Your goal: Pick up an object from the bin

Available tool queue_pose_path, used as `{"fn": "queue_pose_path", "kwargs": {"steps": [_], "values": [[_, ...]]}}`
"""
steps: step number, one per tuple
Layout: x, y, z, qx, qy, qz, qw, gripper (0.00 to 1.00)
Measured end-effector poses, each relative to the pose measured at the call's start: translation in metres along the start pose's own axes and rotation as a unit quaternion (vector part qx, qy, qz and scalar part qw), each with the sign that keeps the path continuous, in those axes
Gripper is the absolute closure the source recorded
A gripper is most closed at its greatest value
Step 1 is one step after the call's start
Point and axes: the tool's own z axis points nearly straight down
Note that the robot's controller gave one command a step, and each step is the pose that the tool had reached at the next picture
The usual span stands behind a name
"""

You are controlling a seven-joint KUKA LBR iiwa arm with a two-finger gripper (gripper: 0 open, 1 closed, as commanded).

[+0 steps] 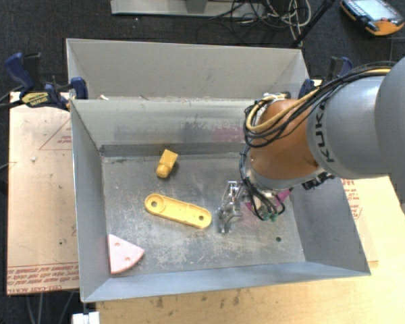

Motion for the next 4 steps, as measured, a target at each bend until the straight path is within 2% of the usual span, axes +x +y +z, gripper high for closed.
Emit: {"fn": "queue_pose_path", "kwargs": {"steps": [1, 2, 3, 4], "values": [[0.000, 0.000, 0.000, 0.000, 0.0000, 0.000, 1.0000, 1.00], [0.013, -0.008, -0.020, 0.000, 0.0029, -0.002, 1.0000, 1.00], [0.013, -0.008, -0.020, 0.000, 0.0029, -0.002, 1.0000, 1.00], [0.023, -0.011, -0.052, 0.000, 0.0047, -0.001, 1.0000, 1.00]]}}
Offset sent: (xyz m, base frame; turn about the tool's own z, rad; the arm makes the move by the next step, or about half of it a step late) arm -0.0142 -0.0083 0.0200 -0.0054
